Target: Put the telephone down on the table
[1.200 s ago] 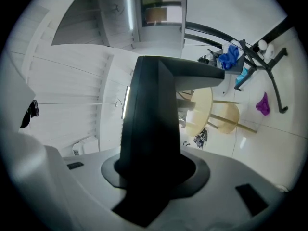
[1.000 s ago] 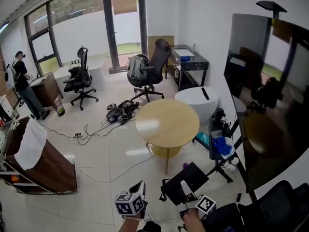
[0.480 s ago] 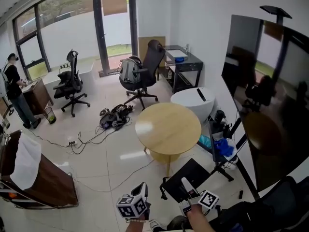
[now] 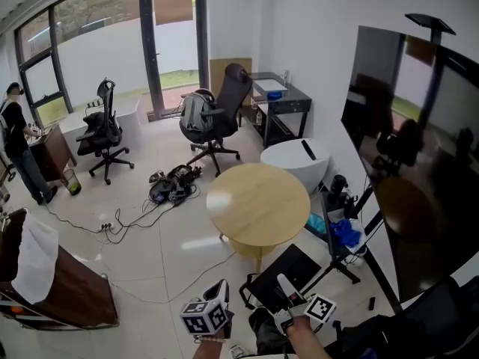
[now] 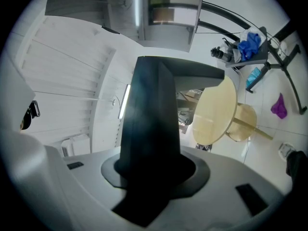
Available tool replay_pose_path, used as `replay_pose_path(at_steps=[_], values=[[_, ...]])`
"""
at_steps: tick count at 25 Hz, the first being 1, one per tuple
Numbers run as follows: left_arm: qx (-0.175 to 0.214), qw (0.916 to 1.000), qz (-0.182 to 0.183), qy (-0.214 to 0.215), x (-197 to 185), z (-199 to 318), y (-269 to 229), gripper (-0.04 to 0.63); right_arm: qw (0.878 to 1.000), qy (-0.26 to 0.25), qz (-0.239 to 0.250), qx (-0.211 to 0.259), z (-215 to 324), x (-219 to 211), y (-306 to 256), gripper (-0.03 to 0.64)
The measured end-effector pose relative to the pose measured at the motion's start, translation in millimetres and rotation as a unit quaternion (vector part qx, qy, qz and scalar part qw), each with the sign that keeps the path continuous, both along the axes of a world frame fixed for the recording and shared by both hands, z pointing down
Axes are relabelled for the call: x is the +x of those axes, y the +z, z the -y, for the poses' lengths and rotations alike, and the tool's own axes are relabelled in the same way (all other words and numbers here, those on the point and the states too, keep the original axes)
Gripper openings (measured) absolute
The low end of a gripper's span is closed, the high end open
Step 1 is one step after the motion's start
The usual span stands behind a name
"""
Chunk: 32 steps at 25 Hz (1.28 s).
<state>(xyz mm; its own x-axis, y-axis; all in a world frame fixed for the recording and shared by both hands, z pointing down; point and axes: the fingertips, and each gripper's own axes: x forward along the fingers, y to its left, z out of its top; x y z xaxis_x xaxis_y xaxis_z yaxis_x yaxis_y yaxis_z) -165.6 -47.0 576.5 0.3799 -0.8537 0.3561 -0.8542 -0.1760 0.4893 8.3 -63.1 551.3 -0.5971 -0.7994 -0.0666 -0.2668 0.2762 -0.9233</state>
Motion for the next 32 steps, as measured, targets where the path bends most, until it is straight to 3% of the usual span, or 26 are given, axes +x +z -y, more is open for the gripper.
replay_pose_path(at_steps=[10, 15, 21, 27, 32], values=[[-0.007, 0.9998, 0.006, 0.017, 13.8, 54.5, 10.9, -0.014, 1.0, -0.02, -0.012, -0.008, 54.3, -3.7, 18.0, 0.164], [-0.011, 0.9997, 0.012, 0.018, 17.4, 96.0, 13.3, -0.014, 0.999, -0.029, -0.027, -0.027, 100.0, -0.3, 30.0, 0.164], [-0.023, 0.9992, 0.024, 0.02, 22.6, 151.0, 26.2, -0.014, 0.998, -0.055, -0.034, -0.017, 164.5, 1.5, 49.5, 0.164], [-0.045, 0.998, 0.028, 0.035, 28.5, 196.3, 43.3, -0.014, 0.993, -0.108, -0.049, -0.01, 228.0, -12.5, 79.0, 0.164], [-0.063, 0.9971, 0.028, 0.033, 24.9, 229.8, 54.1, -0.014, 0.985, -0.168, -0.035, -0.034, 279.2, -30.2, 108.1, 0.163]])
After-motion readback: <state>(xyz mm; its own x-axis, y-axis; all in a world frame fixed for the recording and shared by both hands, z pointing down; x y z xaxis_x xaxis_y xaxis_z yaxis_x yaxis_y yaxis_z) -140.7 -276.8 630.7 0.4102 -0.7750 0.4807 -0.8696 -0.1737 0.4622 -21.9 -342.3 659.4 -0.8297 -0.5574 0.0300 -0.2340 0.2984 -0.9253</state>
